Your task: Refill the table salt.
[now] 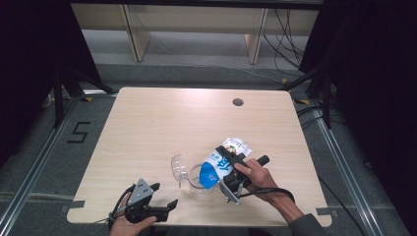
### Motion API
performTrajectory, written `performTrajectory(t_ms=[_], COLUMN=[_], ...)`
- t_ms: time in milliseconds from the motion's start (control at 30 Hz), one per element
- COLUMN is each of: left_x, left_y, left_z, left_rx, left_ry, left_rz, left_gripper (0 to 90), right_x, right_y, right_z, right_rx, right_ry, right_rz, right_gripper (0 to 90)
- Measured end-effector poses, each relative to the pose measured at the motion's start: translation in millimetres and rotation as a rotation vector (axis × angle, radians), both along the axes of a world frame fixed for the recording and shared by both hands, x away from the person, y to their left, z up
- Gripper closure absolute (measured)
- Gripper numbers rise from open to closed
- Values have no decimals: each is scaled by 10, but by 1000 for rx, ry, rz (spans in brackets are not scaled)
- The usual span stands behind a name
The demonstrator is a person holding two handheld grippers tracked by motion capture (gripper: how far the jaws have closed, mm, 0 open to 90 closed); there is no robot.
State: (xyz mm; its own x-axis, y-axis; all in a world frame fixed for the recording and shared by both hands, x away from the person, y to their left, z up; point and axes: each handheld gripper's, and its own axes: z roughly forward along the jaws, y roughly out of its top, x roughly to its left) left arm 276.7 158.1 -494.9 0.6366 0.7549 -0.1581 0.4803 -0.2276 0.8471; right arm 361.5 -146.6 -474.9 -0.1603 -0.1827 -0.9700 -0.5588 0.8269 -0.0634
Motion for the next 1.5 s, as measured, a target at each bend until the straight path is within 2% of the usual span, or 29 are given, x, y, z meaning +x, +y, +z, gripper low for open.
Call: performTrajectory(t_ms=[67, 133, 167, 200, 233, 300, 367, 467, 500, 600, 667, 700, 733, 800, 833, 867, 900, 933, 967, 1033, 1100, 1133, 1267, 1300, 1333, 1400, 1467, 1500], left_x=[-2, -4, -4, 2, 1, -5, 2, 9, 2, -3, -3, 1, 3, 0, 6, 7, 5, 4, 3, 3, 3, 2, 4, 3, 2, 1, 0, 1], left_y=[-5, 3, 0, 1, 4, -3, 2, 6, -2, -4, -1, 1, 3, 2, 4, 5, 1, -2, -4, -5, 0, 1, 1, 1, 0, -1, 0, 0], left_z=[-1, 8, 6, 0, -1, -2, 1, -1, -6, -4, 0, -2, -3, -4, -5, -6, -7, -7, -6, -6, -5, -4, -6, -5, -4, -3, -3, -3], left_rx=[-6, 6, -1, -6, -1, -1, 11, 11, -4, -6, 0, -1, -4, -13, -11, -4, -5, -5, -4, -4, -3, -3, -4, -3, -3, -2, -2, -2], left_ry=[-1, -5, -1, -2, 0, 0, -10, -14, 1, 0, 0, -1, 0, -1, -1, 1, 2, 1, 0, 0, 0, 0, 2, 0, -1, -1, 0, -1], left_rz=[1, -3, 4, 1, 1, 5, -9, -15, 1, 3, 2, -1, -1, 12, 6, 3, 3, 2, 1, 1, 0, 0, 2, 1, 0, 1, 1, 1], left_gripper=[150, 150, 150, 149, 150, 149, 150, 149, 150, 150, 149, 150, 150, 150, 149, 150, 149, 150, 150, 150, 150, 150, 149, 149, 149, 149, 149, 150], right_x=[-3, -13, -14, -9, -19, -22, -11, -19, -20, -16, -11, -12, -21, -28, -19, -13, -31, -30, -30, -38, -36, -35, -32, -22, -30, -27, -27, -21], right_y=[5, -4, -2, 5, 1, 0, 17, 8, 3, 9, 17, 26, 25, 18, 32, 43, 41, 46, 47, 37, 40, 44, 42, 59, 61, 61, 47, 46], right_z=[-14, -28, -28, -5, -28, -34, -10, -17, -33, -35, -4, -8, -36, -32, -7, 4, -43, -20, -17, -38, -38, -20, -16, 8, -21, -26, -44, -48], right_rx=[16, 29, 30, 8, 26, 24, 3, 9, 22, 31, 1, 14, 43, 7, -20, -27, 28, 0, -7, 7, 16, -4, -34, -56, -10, -13, -7, 3], right_ry=[4, 17, 18, 0, 14, 13, -13, -6, 7, 1, -22, -24, -4, -5, -29, -41, -17, -38, -40, -18, -21, -40, -39, -62, -49, -54, -39, -50], right_rz=[-1, -24, -27, -11, -29, -25, 4, -8, -20, -23, -4, 2, -15, -23, 1, 20, -8, 7, 10, -12, -12, -2, -16, 12, 1, 4, -14, -8], right_gripper=[512, 512, 512, 512, 512, 513, 514, 514, 514, 514, 514, 514, 514, 514, 514, 514, 515, 516, 517, 517, 517, 516, 517, 517, 517, 519, 520, 520])
